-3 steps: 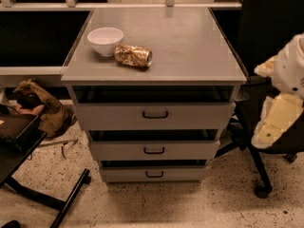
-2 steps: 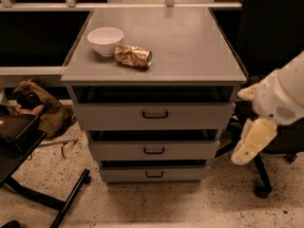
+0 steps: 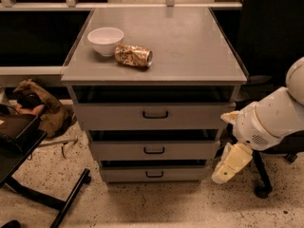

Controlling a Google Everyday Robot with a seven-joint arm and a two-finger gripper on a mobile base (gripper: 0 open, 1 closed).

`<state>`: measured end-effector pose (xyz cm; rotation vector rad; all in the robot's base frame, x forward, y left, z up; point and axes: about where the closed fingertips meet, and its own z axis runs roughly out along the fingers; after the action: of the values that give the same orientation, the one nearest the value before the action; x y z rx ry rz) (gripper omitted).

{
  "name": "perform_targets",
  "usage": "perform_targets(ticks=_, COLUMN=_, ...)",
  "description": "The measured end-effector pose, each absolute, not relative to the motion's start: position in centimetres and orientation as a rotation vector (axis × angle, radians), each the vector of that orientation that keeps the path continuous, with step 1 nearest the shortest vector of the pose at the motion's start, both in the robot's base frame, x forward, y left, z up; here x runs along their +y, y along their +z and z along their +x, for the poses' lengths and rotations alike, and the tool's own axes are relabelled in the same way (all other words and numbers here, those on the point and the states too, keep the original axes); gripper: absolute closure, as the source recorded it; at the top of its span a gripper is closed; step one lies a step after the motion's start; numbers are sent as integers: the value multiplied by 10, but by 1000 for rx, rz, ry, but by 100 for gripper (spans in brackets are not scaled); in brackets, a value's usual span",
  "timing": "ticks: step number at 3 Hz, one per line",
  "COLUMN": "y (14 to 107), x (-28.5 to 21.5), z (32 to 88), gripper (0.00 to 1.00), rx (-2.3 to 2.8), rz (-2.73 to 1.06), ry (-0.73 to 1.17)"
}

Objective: Open bottom drawer

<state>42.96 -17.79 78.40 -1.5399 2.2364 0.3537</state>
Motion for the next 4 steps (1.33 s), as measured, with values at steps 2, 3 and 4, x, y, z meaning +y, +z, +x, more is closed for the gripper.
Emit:
perform_targets(ticks=2, y=700, x=-173, z=409, gripper=0, rx=2292, rz=-1533, ry=484)
perform_targets(ticks=3, y=617, x=-176, z=385, gripper=0, rx=2341, rz=-1444, ry=589)
perform_targets(ticks=4, y=557, x=-178, z=377, gripper=0, rx=2379, rz=-1364, ry=646)
